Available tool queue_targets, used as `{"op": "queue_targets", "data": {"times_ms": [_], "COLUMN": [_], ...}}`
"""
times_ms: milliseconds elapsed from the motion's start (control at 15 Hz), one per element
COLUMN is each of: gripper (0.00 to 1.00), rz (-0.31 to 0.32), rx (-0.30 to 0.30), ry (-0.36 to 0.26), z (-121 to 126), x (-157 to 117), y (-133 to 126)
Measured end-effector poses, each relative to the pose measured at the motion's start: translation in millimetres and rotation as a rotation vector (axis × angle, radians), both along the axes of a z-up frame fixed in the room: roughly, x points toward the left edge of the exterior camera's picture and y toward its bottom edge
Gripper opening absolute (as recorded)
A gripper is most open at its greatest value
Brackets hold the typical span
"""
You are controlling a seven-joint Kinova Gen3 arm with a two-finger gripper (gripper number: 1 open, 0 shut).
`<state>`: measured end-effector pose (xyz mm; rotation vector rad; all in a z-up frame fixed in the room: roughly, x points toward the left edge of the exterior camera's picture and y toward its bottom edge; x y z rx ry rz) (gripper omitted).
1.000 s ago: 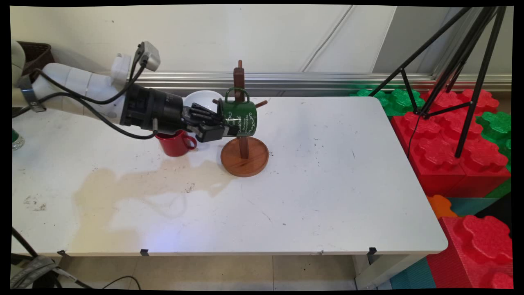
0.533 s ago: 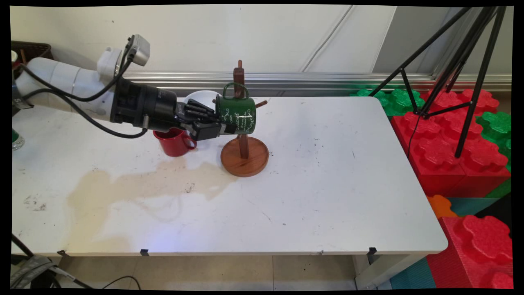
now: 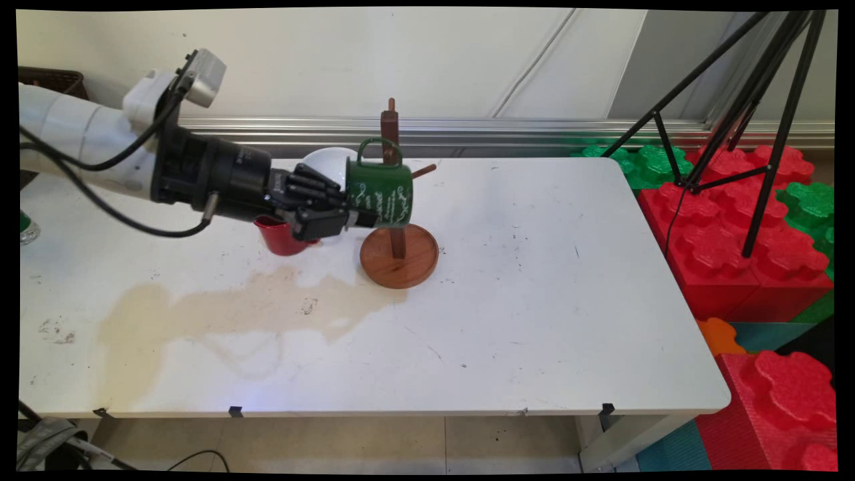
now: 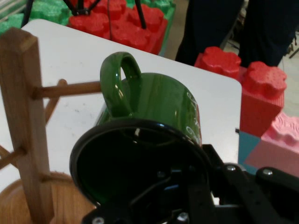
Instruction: Place the picked object on the table
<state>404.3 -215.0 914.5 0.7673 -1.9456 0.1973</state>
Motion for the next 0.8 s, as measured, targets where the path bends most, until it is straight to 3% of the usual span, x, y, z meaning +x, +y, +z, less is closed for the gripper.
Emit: {"op": "queue_targets", "data": {"times_ms": [267,800], "gripper": [0.0,0.0], "rz": [-0.026,0.008], "rx": [0.017,0.071], "ry": [-0.067,-0.282], "z": [4,7], "x": [9,53], "y": [15,31]}}
